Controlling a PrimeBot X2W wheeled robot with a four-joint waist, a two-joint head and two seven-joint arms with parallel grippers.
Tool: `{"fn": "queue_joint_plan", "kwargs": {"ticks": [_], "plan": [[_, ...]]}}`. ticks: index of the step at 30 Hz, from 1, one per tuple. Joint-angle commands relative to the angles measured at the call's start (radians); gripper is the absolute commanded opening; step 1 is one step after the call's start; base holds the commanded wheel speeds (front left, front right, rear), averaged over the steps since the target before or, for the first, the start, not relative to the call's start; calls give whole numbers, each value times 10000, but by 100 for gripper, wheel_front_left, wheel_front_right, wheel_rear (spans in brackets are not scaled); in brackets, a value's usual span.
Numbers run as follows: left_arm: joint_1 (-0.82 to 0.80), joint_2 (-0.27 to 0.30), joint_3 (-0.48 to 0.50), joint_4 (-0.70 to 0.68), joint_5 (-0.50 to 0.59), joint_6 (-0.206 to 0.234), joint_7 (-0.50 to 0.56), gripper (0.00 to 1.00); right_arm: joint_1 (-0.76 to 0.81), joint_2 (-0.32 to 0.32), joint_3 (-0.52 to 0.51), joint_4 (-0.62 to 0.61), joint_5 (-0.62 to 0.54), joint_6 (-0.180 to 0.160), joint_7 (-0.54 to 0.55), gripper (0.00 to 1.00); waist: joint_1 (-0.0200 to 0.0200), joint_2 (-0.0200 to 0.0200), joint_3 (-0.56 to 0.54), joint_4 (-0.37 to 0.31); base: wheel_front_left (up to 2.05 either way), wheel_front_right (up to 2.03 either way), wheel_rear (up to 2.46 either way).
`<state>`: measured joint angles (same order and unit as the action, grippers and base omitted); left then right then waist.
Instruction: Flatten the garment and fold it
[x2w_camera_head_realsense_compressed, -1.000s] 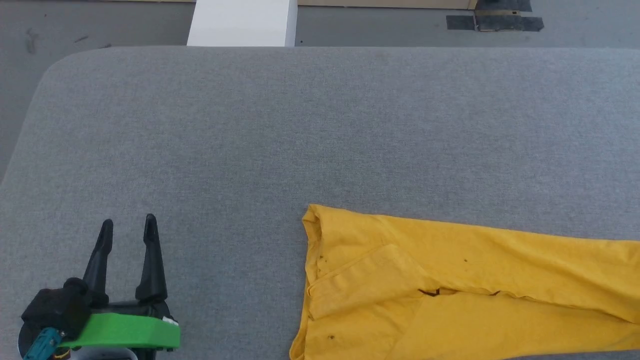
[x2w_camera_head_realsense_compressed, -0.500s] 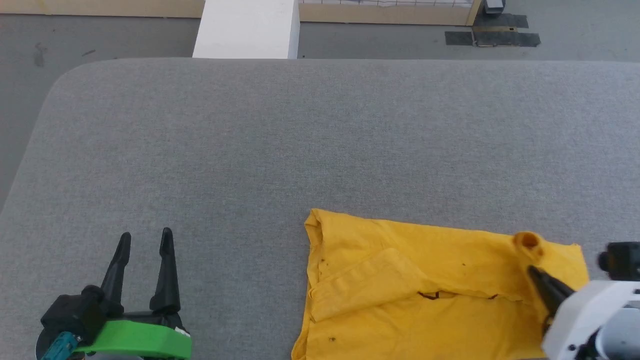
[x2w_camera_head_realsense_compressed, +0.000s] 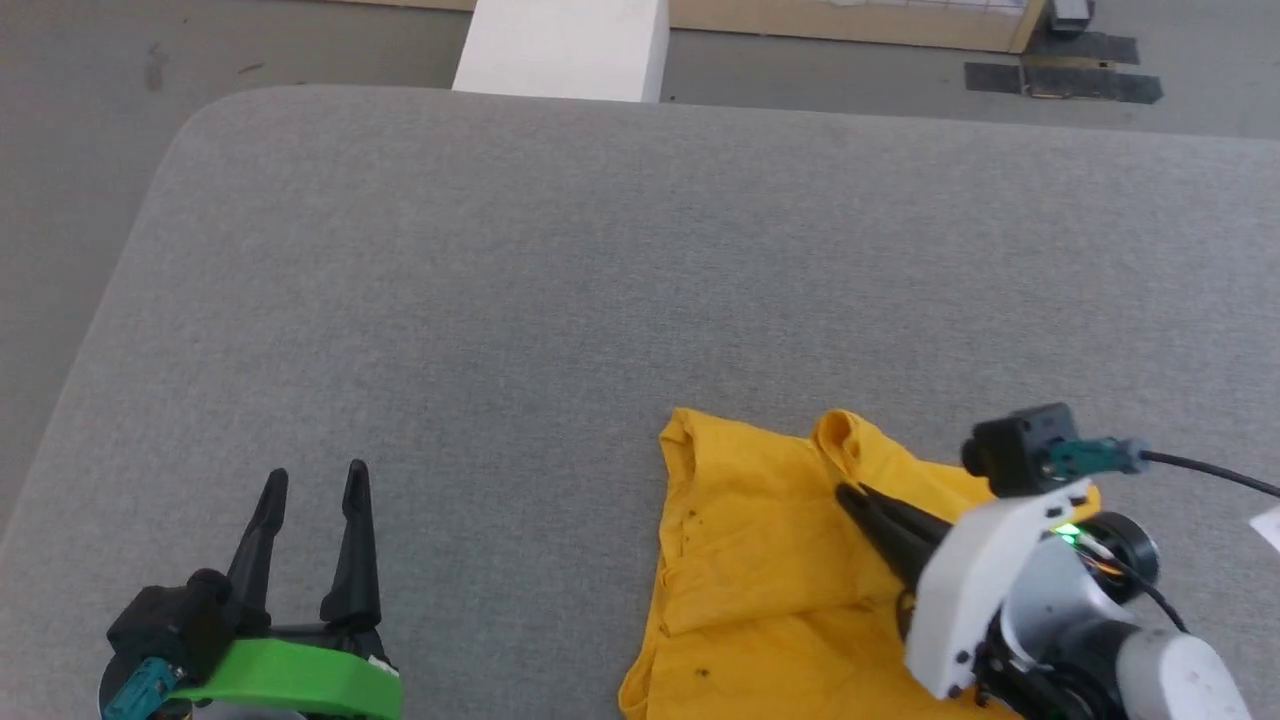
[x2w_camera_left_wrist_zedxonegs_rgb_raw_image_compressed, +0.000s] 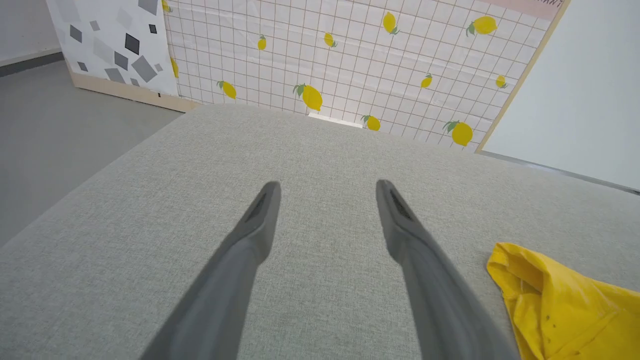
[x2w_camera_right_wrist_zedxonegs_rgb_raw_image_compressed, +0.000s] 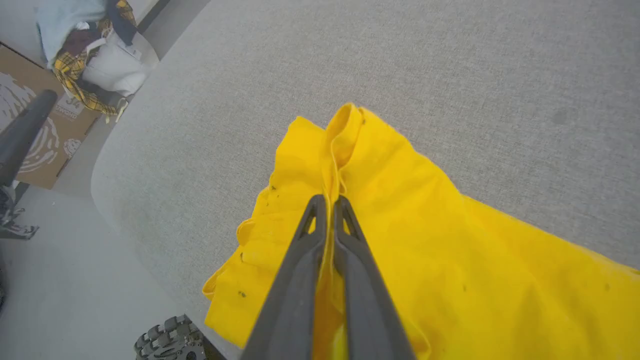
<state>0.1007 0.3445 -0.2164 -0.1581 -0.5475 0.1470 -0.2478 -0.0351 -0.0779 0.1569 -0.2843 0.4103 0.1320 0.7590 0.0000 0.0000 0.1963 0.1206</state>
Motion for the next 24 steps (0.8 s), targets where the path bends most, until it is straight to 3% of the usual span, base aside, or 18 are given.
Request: {"fn": "queue_joint_plan", "kwargs": {"ticks": [1,18,19,20,21,24], "plan": [[-200,-68,-19,57,-133,-62,-25,100,-258,20,120,133,-36,-13,-75,0,0,0,119,183,0,0,0],[-589,-479,-186,712,-169,-356,-99,100,-2452,228,2198,4179,-1296,-13,-563,0,0,0,163,510,0,0,0],[-610,-497,-204,753,-168,-376,-101,100,-2518,240,2191,4476,-1414,-13,-555,29,0,0,148,513,0,0,0],[-625,-509,-215,783,-169,-390,-102,100,-2568,248,2195,4685,-1493,-13,-571,87,0,0,138,513,0,0,0],[-645,-521,-223,816,-171,-403,-104,100,-2629,256,2185,4905,-1575,-13,-641,100,0,0,131,511,0,0,0],[-692,-529,-252,884,-168,-453,-107,100,-2762,269,2215,5247,-1490,-13,-978,100,0,0,110,491,0,0,0]]}}
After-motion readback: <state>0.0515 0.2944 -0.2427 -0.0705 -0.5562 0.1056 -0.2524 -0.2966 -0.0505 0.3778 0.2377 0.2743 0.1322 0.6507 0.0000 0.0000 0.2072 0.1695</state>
